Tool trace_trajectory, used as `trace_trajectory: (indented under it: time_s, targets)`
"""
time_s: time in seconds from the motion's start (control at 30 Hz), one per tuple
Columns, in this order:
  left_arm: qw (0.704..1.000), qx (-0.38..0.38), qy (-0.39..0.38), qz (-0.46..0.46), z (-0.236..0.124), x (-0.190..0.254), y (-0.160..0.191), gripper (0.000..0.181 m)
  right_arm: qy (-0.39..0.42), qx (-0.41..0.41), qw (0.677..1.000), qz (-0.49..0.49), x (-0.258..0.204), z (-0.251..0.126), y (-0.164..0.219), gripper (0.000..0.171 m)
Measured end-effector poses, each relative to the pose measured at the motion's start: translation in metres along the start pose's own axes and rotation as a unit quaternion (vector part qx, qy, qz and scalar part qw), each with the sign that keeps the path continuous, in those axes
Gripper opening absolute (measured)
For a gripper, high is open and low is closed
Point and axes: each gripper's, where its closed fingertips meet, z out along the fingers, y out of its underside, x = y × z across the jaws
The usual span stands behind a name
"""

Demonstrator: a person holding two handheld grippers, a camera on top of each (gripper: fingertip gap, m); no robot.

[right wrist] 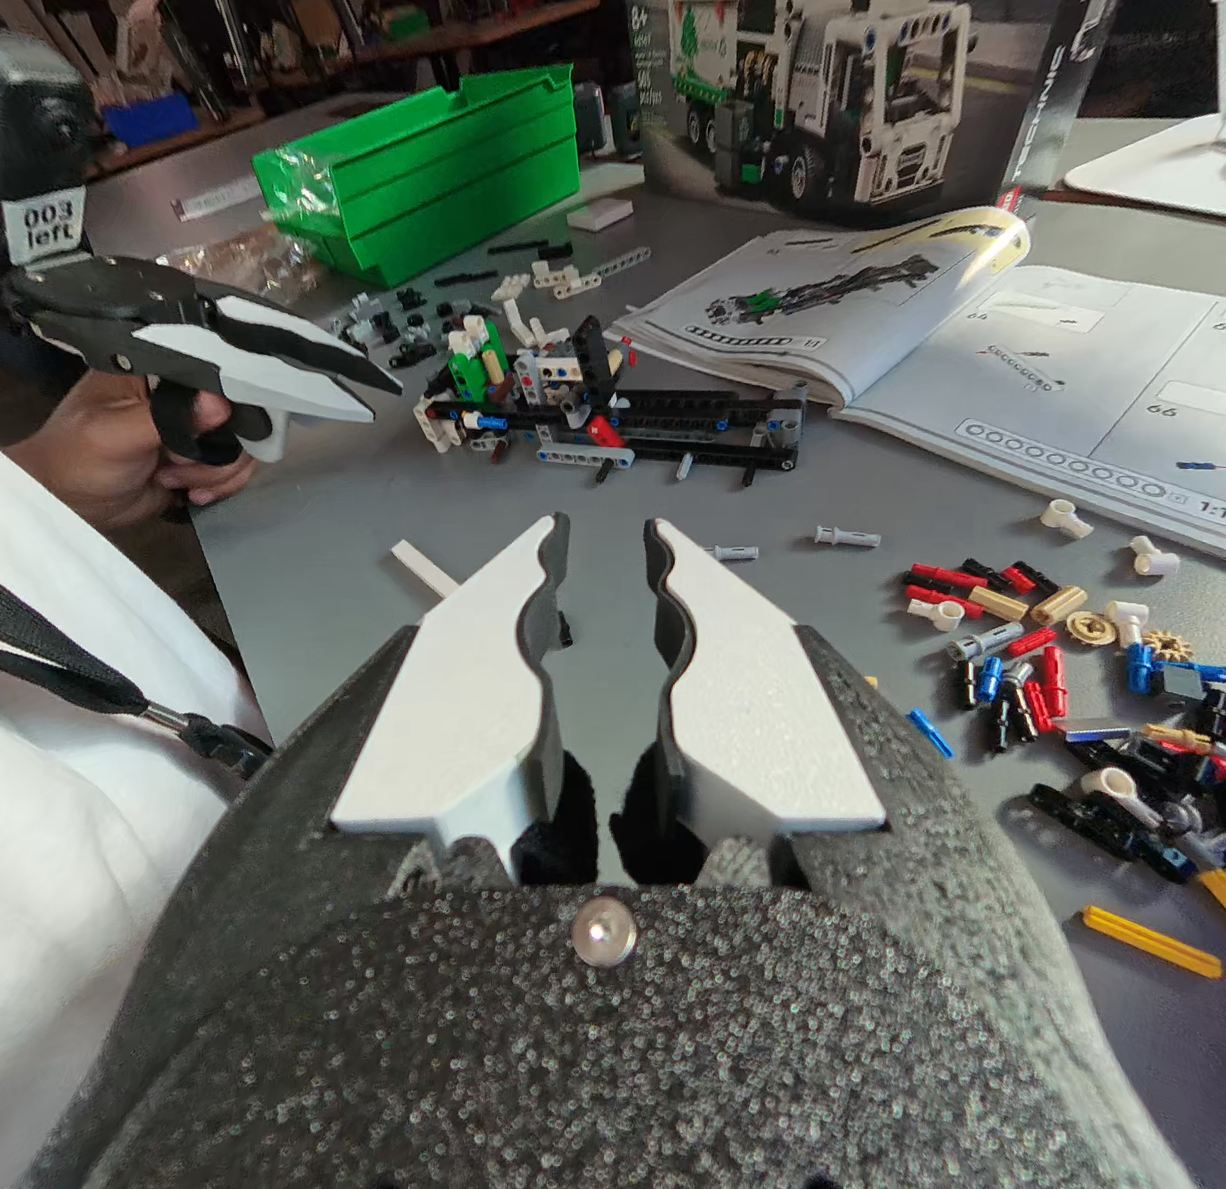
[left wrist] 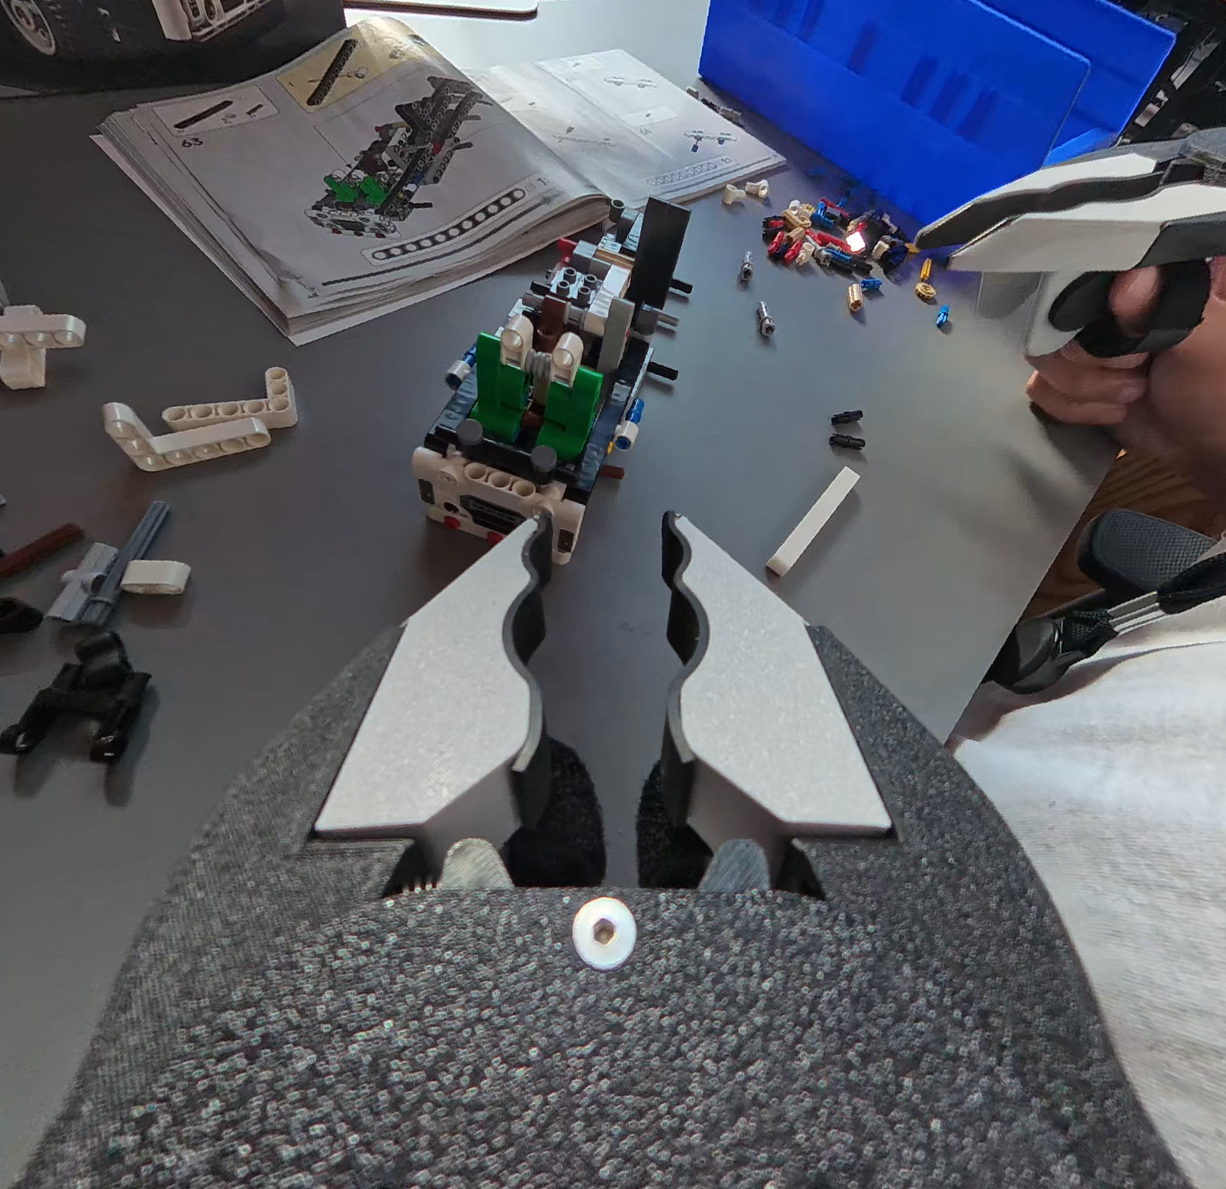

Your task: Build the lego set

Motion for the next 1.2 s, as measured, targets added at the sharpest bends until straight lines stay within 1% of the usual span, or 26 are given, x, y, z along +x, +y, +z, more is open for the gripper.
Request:
trace_trajectory:
  time_s: [0.03,0.27,0.43,0.7,0.93,1.2]
  targets:
    - [1.0,-0.002,-0.002,0.0,0.001,0.0,0.001,0.032,0.001,0.015,1.0,0.009,0.002,-0.003,-0.004,0.023]
    - [1.0,-0.015,-0.016,0.006,0.003,-0.003,0.004,0.031,-0.007,0.051,0.999,-0.001,0.0,-0.008,-0.013,0.024]
    - [0.999,-0.015,-0.026,0.012,0.003,-0.004,0.004,0.031,0.0,0.091,0.996,0.023,0.007,-0.018,-0.022,0.025]
    - [0.999,-0.027,-0.039,0.025,0.005,-0.004,0.007,0.031,-0.019,0.143,0.988,0.058,0.009,-0.034,-0.031,0.027]
    - [0.997,-0.021,-0.074,0.02,0.003,-0.013,0.006,0.031,-0.025,0.155,0.986,0.062,0.007,-0.039,-0.033,0.029]
    - [0.995,-0.042,-0.083,0.026,0.006,-0.014,0.011,0.031,-0.034,0.157,0.985,0.07,0.008,-0.039,-0.033,0.03]
